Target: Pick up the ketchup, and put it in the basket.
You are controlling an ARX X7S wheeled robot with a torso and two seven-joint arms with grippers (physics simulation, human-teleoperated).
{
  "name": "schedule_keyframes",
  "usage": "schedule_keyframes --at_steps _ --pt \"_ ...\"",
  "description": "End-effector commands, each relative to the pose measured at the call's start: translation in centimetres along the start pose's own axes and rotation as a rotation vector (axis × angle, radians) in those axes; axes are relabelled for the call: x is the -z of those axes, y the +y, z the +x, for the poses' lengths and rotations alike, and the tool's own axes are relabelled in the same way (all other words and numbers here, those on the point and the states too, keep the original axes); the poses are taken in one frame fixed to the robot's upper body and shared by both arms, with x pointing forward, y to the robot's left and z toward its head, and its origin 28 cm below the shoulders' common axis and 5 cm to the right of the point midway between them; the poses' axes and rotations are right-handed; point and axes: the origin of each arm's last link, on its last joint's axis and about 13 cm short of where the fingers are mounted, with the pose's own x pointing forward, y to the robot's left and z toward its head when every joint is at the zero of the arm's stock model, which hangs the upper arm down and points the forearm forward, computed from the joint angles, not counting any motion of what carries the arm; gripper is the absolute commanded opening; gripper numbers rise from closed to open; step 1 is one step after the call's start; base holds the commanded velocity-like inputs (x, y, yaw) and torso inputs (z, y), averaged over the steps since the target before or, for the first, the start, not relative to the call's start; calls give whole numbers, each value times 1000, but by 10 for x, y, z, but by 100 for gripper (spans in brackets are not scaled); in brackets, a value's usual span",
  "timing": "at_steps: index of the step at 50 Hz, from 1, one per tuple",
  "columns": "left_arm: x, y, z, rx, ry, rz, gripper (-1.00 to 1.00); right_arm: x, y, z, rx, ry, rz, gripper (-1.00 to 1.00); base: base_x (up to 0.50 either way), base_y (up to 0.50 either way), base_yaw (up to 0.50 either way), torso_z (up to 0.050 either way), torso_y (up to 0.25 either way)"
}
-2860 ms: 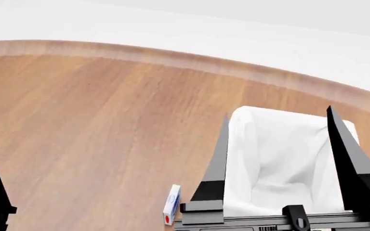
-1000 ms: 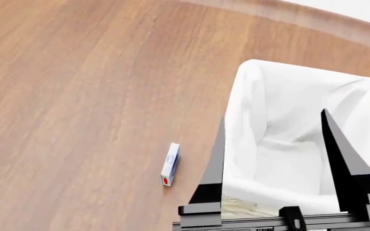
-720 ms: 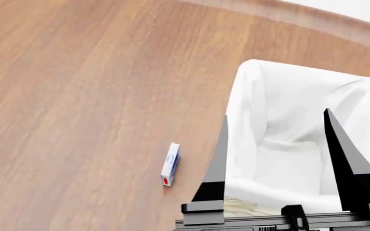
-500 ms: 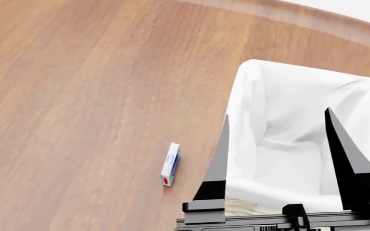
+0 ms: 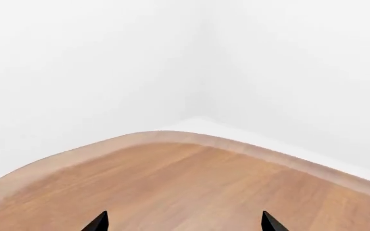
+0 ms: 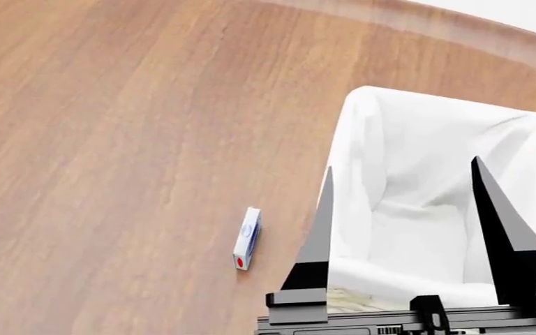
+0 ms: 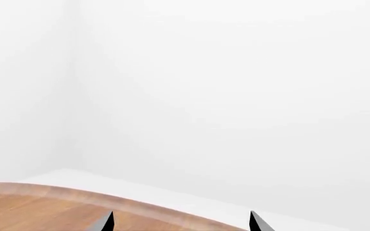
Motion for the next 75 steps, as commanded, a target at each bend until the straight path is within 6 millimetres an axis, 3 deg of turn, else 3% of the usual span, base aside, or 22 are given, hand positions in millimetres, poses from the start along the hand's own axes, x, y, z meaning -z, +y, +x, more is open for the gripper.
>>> schedule_keyframes --at_steps 1,29,75 --pt "8 6 2 -127 57 -43 100 1 1 0 -4 2 -2 100 0 0 0 0 0" --pt "22 14 5 -402 108 -43 100 1 1 0 -5 5 -3 100 0 0 0 0 0" --pt "42 17 7 -516 265 -166 100 3 1 0 -16 11 -7 100 0 0 0 0 0"
